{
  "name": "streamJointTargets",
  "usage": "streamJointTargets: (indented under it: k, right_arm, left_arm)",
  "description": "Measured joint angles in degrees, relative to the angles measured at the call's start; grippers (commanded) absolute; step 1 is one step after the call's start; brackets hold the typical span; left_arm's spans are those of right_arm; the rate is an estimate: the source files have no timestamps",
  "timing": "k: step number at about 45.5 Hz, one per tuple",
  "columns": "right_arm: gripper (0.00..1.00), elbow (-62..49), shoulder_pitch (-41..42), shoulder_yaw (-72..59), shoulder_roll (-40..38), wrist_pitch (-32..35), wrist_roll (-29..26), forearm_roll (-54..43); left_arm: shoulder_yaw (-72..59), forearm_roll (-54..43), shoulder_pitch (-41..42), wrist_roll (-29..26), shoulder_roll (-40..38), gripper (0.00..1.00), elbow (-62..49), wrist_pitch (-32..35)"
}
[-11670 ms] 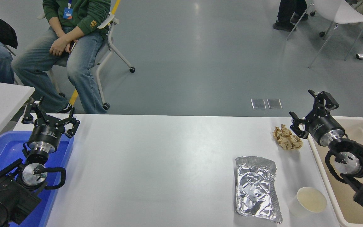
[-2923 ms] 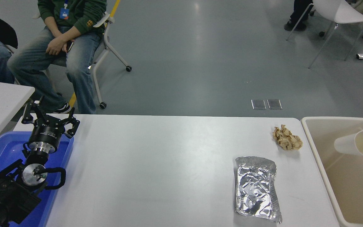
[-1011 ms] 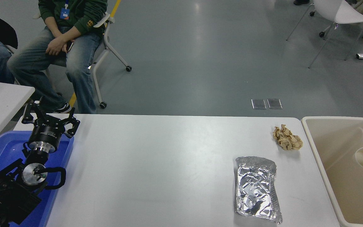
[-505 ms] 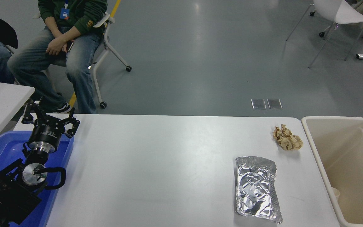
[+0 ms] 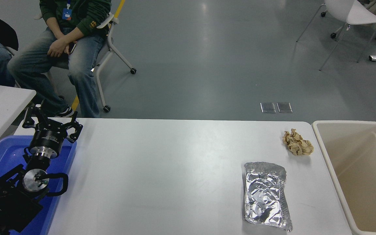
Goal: Clean the table surface
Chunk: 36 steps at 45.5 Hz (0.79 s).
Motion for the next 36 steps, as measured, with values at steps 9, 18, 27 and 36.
streamJointTargets:
  k: [9,18,27,36]
  right_arm:
    - [0.98,0.17,0.94,0.16,-0.07,0.04,0.04,2.13]
    - [0.99,3.42,3.19,5.63,-1.1,0.01,0.19,3.59]
    - [0.99,13.15,4.71,18.17,-5.15,0.13,0.13,4.2]
    - [0.98,28.46,3.22,31.56,-11.08,0.34,0.22,4.65]
  left_arm:
    - [0.0,0.0,0.0,0.0,0.02,1.0,0.0,0.0]
    - [0.0,0.0,0.0,0.0,0.02,1.0,0.0,0.0]
    - [0.0,0.0,-0.01,0.0,0.02,1.0,0.0,0.0]
    - [0.0,-0.01,-0.05,0.0,0.0,1.0,0.0,0.0]
